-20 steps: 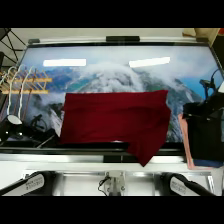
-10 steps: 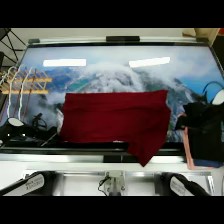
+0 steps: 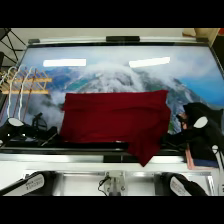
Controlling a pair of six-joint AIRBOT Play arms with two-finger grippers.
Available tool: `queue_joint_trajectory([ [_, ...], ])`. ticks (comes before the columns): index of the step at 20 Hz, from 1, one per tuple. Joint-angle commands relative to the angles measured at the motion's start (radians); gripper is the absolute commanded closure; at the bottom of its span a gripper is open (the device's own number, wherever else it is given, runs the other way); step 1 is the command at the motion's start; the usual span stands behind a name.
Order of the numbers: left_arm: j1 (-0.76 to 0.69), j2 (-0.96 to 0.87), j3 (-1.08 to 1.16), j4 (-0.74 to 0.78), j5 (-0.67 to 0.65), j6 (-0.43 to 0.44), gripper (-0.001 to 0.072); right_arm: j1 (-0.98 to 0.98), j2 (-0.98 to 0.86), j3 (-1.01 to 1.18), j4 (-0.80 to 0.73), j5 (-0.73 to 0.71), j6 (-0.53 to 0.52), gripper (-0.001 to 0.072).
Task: Fold the shirts.
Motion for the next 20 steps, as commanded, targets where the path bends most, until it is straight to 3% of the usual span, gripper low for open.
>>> queue_joint_trajectory([
  [1,0.0,0.0,0.0,0.0,0.003,0.002,0.0678,0.023,-0.043,-0.027,0.069,-0.066,-0.002,0.017],
  [3,0.0,0.0,0.0,0.0,0.02,0.001,0.0678,0.106,-0.086,-0.027,0.045,-0.087,0.017,0.0172],
  [4,0.0,0.0,0.0,-0.002,0.031,0.001,0.0678,0.151,-0.111,-0.027,0.027,-0.107,0.029,0.0275],
  [5,0.001,0.0,0.0,-0.007,0.033,0.001,0.0678,0.186,-0.128,-0.026,0.003,-0.133,0.061,0.044],
  [6,0.001,0.0,0.0,-0.007,0.035,0.002,0.0678,0.202,-0.129,-0.02,-0.018,-0.156,0.101,0.0556],
  [7,0.002,0.0,0.005,-0.007,0.035,0.003,0.0678,0.203,-0.121,-0.003,-0.021,-0.16,0.111,0.0625],
  [10,0.001,0.013,0.076,-0.01,0.015,0.1,0.0679,0.203,-0.059,0.132,-0.006,-0.114,0.023,0.0627],
  [12,0.002,0.026,0.182,-0.015,-0.01,0.149,0.0679,0.203,-0.021,0.276,-0.053,-0.133,0.025,0.0627],
  [15,-0.002,-0.008,0.377,-0.077,0.003,0.081,0.068,0.203,-0.081,0.478,-0.166,-0.246,0.027,0.0628],
  [20,-0.063,-0.285,0.668,-0.113,0.035,-0.054,0.0679,0.203,-0.374,0.694,-0.114,-0.343,0.1,0.0628],
])
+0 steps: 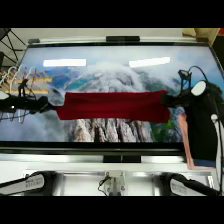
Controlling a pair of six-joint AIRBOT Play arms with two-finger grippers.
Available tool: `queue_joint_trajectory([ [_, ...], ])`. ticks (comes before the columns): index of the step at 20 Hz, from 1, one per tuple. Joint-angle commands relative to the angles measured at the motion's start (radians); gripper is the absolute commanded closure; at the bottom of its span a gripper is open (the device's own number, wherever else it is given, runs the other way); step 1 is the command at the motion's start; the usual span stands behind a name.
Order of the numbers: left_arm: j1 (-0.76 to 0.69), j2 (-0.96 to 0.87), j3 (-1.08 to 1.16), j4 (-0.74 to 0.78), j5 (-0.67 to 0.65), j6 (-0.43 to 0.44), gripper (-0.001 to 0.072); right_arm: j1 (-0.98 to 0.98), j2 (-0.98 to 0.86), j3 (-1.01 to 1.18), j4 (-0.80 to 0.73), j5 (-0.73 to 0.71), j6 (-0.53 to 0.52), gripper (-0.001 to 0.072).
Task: Fold the shirts.
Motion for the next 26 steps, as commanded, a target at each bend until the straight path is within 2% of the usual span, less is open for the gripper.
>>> queue_joint_trajectory([
  [1,-0.037,-0.198,0.211,-0.024,0.013,-0.114,0.0679,0.001,-0.187,0.158,-0.002,-0.074,0.069,0.0627],
  [4,-0.082,-0.348,0.32,-0.031,0.013,-0.14,0.0678,0.001,-0.308,0.201,0.073,-0.085,0.094,0.0623],
  [5,-0.099,-0.382,0.338,-0.032,0.013,-0.14,0.066,0.001,-0.332,0.201,0.101,-0.087,0.091,0.053],
  [6,-0.114,-0.412,0.352,-0.032,0.013,-0.141,0.0473,0.001,-0.347,0.202,0.125,-0.08,0.063,0.0199],
  [7,-0.123,-0.428,0.362,-0.032,0.009,-0.143,0.0176,0.0,-0.348,0.202,0.131,-0.061,0.007,0.0047],
  [8,-0.124,-0.43,0.37,-0.03,0.0,-0.141,-0.0013,-0.006,-0.344,0.216,0.111,-0.011,-0.046,0.0047],
  [11,-0.093,-0.427,0.426,-0.031,-0.09,-0.139,-0.0011,-0.043,-0.344,0.272,-0.044,0.145,-0.088,0.0046],
  [14,-0.08,-0.405,0.463,-0.031,-0.163,-0.14,-0.0011,-0.075,-0.358,0.272,-0.024,0.166,-0.088,0.0044],
  [22,-0.09,-0.32,0.463,-0.031,-0.187,-0.11,-0.0011,-0.027,-0.464,0.272,0.138,0.142,-0.072,0.0046],
  [23,-0.094,-0.316,0.463,-0.031,-0.188,-0.108,-0.001,-0.021,-0.467,0.272,0.168,0.144,-0.072,0.012],
  [24,-0.101,-0.315,0.463,-0.034,-0.191,-0.109,-0.0007,-0.021,-0.467,0.272,0.19,0.147,-0.071,0.0315],
  [25,-0.11,-0.315,0.463,-0.034,-0.194,-0.109,0.001,-0.021,-0.464,0.272,0.227,0.158,-0.071,0.0551],
  [26,-0.122,-0.315,0.463,-0.034,-0.195,-0.109,0.0083,-0.026,-0.455,0.275,0.264,0.174,-0.072,0.0626],
])
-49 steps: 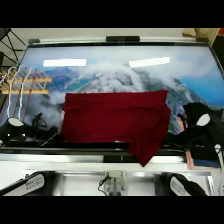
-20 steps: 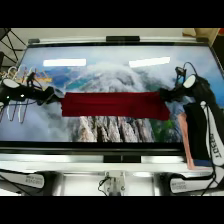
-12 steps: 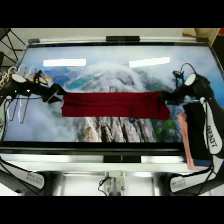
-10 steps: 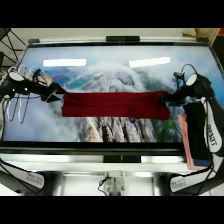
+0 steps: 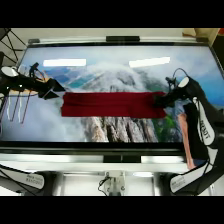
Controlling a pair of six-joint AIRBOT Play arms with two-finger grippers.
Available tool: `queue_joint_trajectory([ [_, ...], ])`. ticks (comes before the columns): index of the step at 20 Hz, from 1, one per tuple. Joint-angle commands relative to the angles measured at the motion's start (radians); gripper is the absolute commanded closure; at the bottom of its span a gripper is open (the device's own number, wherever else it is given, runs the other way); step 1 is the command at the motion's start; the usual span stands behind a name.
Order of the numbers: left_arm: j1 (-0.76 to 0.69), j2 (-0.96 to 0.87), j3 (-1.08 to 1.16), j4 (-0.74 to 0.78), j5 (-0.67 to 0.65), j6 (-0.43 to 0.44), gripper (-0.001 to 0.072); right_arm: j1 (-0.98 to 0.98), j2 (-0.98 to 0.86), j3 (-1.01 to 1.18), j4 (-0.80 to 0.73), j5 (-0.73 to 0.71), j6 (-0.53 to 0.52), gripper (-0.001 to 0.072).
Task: Fold the shirts.
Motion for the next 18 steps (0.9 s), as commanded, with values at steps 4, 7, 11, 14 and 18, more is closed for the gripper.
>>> queue_joint_trajectory([
  [4,-0.136,0.005,-0.014,-0.019,0.016,0.006,0.0591,-0.002,0.112,0.064,0.171,0.121,-0.008,0.0627],
  [7,-0.306,-0.004,-0.096,-0.206,0.106,-0.018,0.0592,-0.002,0.269,0.091,0.266,0.19,0.002,0.0627],
  [11,-0.573,-0.021,-0.147,-0.309,0.397,0.0,0.0678,-0.002,0.499,0.09,0.291,0.28,0.071,0.0627],
  [14,-0.706,-0.085,-0.108,-0.416,0.531,-0.016,0.0678,-0.001,0.628,0.091,0.296,0.312,0.136,0.0627],
  [18,-0.838,-0.268,0.079,-0.602,0.571,-0.015,0.0678,-0.001,0.693,0.09,0.284,0.344,0.191,0.0627],
])
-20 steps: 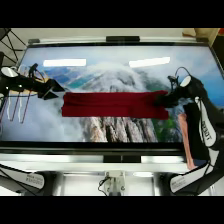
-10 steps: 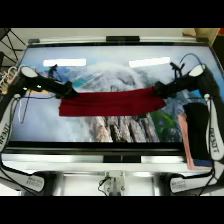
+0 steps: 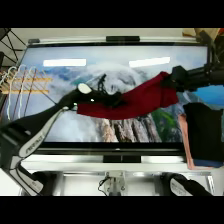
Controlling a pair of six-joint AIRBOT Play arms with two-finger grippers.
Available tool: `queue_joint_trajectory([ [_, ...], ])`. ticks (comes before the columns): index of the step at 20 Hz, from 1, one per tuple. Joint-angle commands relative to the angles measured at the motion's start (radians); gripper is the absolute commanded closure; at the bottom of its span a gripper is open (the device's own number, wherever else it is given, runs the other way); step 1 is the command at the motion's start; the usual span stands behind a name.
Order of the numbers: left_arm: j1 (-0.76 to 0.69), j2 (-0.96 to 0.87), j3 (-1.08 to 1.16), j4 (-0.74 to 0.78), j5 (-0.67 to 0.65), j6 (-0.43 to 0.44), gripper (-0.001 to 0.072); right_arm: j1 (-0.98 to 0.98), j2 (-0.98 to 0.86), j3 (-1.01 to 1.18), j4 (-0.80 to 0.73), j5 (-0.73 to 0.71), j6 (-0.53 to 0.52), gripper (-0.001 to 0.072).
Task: Fold the shirts.
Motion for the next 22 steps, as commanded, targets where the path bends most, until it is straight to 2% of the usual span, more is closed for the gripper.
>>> queue_joint_trajectory([
  [1,-0.114,-0.148,0.157,-0.152,0.066,-0.004,0.0678,0.001,0.058,0.001,-0.019,0.033,0.063,0.0627],
  [4,-0.096,-0.196,0.227,-0.163,-0.005,-0.001,0.0679,0.002,0.04,0.0,-0.116,0.032,0.071,0.0627],
  [7,0.009,-0.138,0.226,-0.032,-0.187,0.026,0.068,0.017,-0.024,0.0,-0.118,0.005,0.066,0.0627],
  [9,0.083,-0.039,0.222,0.187,-0.296,0.013,0.068,0.08,-0.096,0.0,-0.117,-0.047,0.045,0.0627],
  [12,0.214,0.144,0.223,0.527,-0.374,-0.073,0.0679,0.211,-0.216,0.0,-0.11,-0.166,0.034,0.0627],
  [14,0.33,0.274,0.223,0.679,-0.417,-0.101,0.0679,0.301,-0.297,0.0,-0.08,-0.274,0.011,0.0627],
  [16,0.457,0.389,0.223,0.734,-0.454,-0.118,0.0679,0.389,-0.379,0.0,-0.067,-0.387,0.011,0.0627],
  [19,0.608,0.537,0.223,0.734,-0.493,-0.117,0.0679,0.497,-0.524,0.0,-0.023,-0.532,0.018,0.0626],
  [22,0.682,0.642,0.223,0.735,-0.496,-0.117,0.0678,0.553,-0.649,0.0,0.201,-0.618,-0.064,0.0626],
])
